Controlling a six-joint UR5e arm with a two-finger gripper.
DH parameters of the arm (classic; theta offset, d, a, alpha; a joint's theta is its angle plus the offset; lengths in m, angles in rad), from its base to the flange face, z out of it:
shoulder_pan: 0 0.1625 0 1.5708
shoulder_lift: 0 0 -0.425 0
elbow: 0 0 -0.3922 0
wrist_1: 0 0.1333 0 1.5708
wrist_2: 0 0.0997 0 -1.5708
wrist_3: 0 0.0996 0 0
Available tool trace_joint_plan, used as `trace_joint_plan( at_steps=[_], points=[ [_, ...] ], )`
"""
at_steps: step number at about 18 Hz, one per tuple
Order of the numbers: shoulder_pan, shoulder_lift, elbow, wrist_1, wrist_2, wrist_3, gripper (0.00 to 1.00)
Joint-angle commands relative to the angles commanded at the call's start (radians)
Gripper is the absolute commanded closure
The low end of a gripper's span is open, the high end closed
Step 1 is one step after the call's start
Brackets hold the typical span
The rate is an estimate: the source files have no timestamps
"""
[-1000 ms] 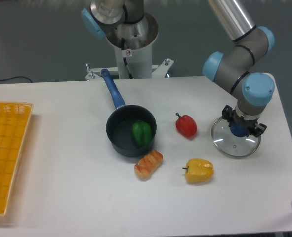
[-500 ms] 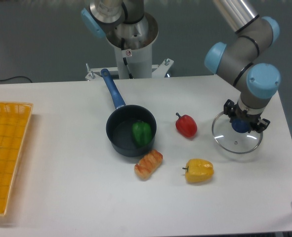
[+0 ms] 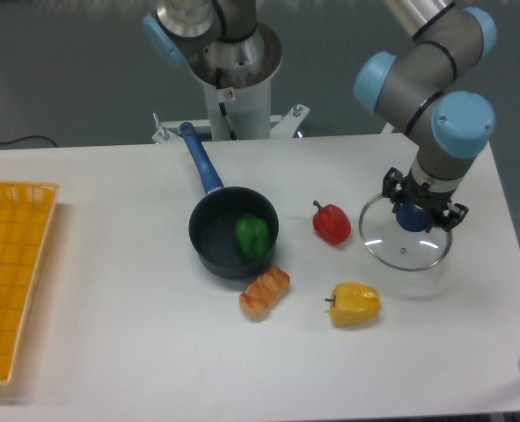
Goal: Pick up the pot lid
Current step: 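Lift the glass lid by its knob and carry it toward the saucepan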
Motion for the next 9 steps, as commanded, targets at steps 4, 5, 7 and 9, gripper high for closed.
trace_joint_plan(
  at_steps=[4, 5, 7, 9],
  points=[
    [-0.002, 0.006, -0.002, -0.009, 0.000, -0.002, 0.62],
    [-0.003, 0.012, -0.002, -0.012, 0.000, -0.002, 0.62],
    [-0.005, 0.012, -0.002, -0.014, 0.000, -0.002, 0.62],
    [-0.008, 0.015, -0.003, -0.020, -0.009, -0.003, 0.62]
  ],
)
